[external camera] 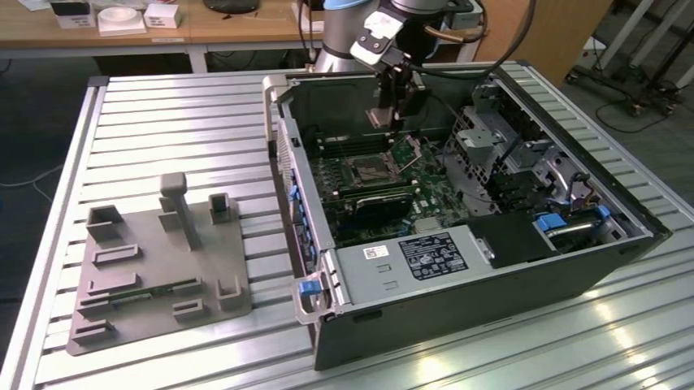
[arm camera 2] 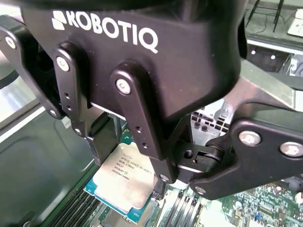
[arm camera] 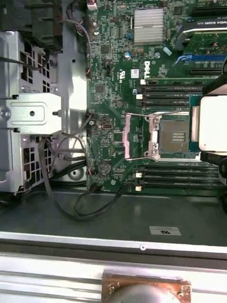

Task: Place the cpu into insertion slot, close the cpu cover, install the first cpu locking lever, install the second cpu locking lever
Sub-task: 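Place the cpu into insertion slot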

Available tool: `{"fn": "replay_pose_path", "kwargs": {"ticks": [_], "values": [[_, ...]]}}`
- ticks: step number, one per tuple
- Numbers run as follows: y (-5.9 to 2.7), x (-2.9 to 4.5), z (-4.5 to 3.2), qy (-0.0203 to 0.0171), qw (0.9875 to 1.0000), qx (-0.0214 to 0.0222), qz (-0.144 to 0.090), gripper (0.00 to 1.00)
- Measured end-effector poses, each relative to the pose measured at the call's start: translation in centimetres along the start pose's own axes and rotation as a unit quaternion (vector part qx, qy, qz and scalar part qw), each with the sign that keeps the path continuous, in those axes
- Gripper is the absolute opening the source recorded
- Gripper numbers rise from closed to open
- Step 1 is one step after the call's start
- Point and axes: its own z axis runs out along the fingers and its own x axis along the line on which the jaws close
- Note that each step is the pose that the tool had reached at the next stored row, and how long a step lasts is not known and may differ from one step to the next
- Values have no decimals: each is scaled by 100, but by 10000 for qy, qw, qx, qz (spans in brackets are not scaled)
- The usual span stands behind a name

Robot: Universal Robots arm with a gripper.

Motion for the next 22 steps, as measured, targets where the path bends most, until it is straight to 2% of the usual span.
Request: {"fn": "replay_pose_path", "kwargs": {"ticks": [4,8,10,14,22], "values": [[-1,-1,32,-9,9999,101,29,54],[-2,-1,58,-14,9997,222,58,54],[-2,-1,65,-14,9996,263,66,54],[-3,-2,76,-14,9996,290,67,54],[-3,-2,90,-14,9996,290,67,54]]}}
